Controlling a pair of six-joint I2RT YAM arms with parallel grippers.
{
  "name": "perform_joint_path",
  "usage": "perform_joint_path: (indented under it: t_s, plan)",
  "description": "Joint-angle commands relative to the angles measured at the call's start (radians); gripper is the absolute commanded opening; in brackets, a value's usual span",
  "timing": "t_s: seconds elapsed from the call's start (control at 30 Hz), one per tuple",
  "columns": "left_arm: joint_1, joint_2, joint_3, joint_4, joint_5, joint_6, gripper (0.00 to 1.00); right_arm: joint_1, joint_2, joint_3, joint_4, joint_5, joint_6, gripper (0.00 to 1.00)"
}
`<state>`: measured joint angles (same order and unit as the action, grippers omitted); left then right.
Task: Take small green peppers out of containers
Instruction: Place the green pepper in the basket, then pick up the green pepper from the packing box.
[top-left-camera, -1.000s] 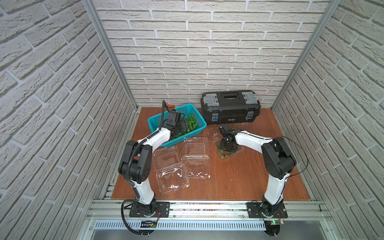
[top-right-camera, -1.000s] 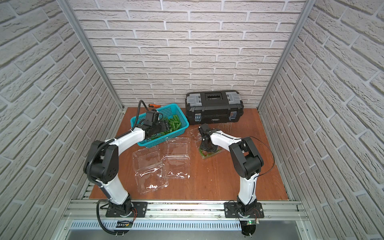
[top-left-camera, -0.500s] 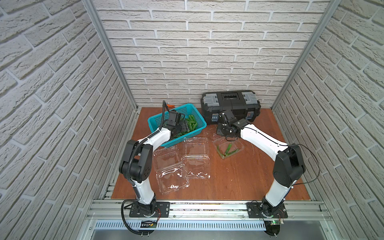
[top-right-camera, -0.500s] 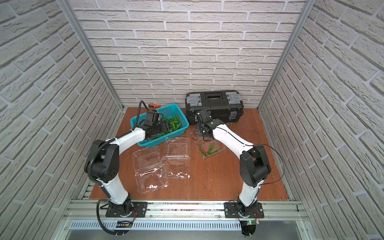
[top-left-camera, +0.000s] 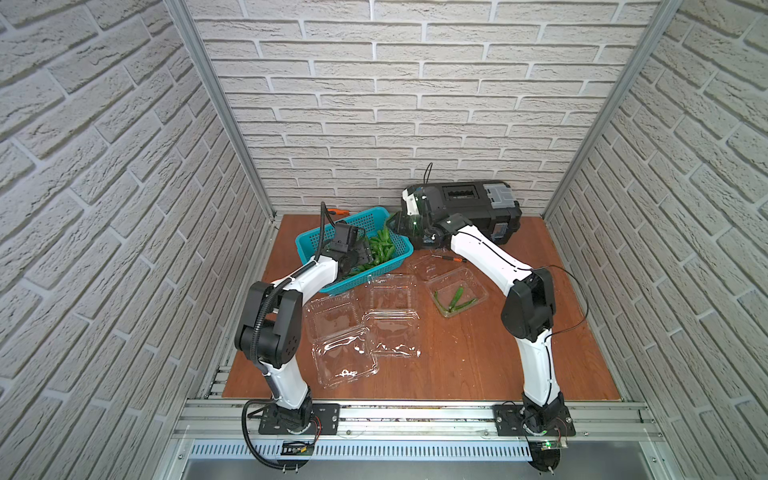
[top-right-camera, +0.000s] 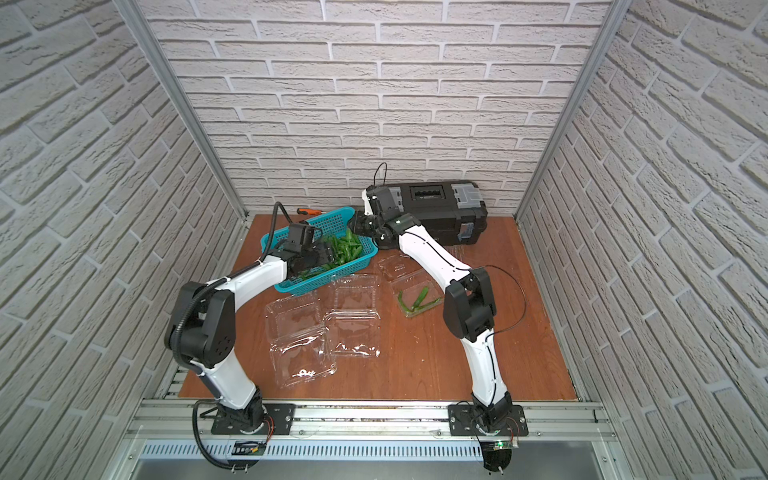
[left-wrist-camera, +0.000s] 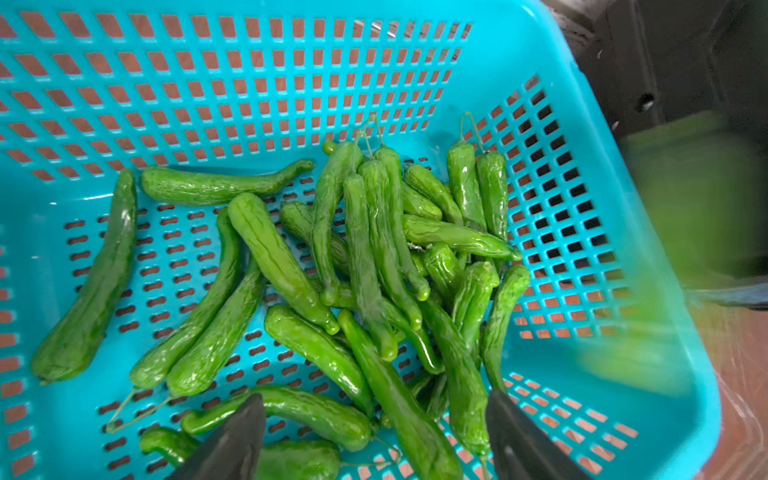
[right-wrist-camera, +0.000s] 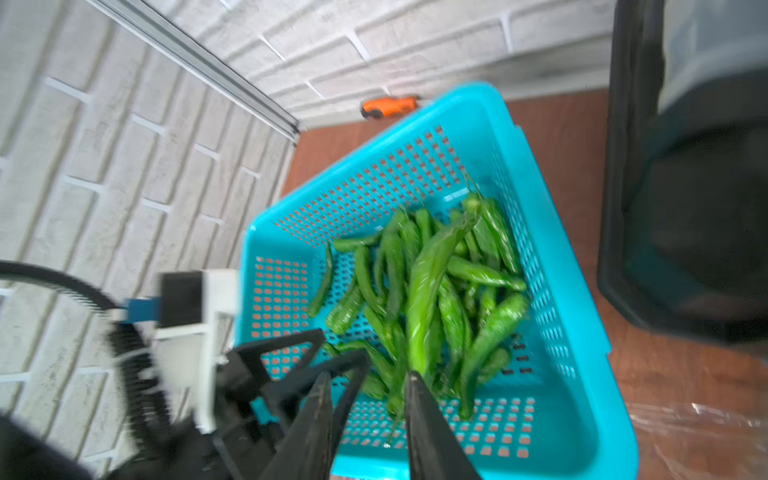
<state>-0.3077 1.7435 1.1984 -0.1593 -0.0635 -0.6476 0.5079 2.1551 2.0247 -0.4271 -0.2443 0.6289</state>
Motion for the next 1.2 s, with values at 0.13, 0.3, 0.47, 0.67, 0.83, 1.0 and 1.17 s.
perform_joint_path:
  t_s: [0.13, 0.3, 0.47, 0.67, 0.83, 1.0, 1.17]
  plan:
    - [0.010, -0.022, -0.010, 0.026, -0.031, -0.009, 0.89, 0.001, -0.229, -0.217, -0.068, 0.168, -0.084, 0.30]
    - [0.004, 0.009, -0.007, 0.052, -0.015, -0.029, 0.89, -0.020, -0.372, -0.457, -0.293, 0.502, 0.077, 0.31]
    - [-0.003, 0.034, 0.010, 0.057, -0.008, -0.033, 0.89, -0.079, -0.423, -0.674, -0.306, 0.454, 0.210, 0.33]
    - [-0.003, 0.034, 0.018, 0.050, -0.005, -0.025, 0.89, -0.113, -0.351, -0.718, -0.299, 0.386, 0.240, 0.33]
    - [-0.002, 0.024, 0.012, 0.044, -0.004, -0.015, 0.89, -0.135, -0.266, -0.718, -0.276, 0.348, 0.259, 0.34]
    - [-0.002, 0.019, 0.010, 0.045, 0.003, -0.010, 0.90, -0.137, -0.226, -0.703, -0.252, 0.331, 0.255, 0.31]
    - [-0.003, 0.024, 0.019, 0.047, 0.010, -0.010, 0.90, -0.137, -0.206, -0.693, -0.264, 0.331, 0.240, 0.21]
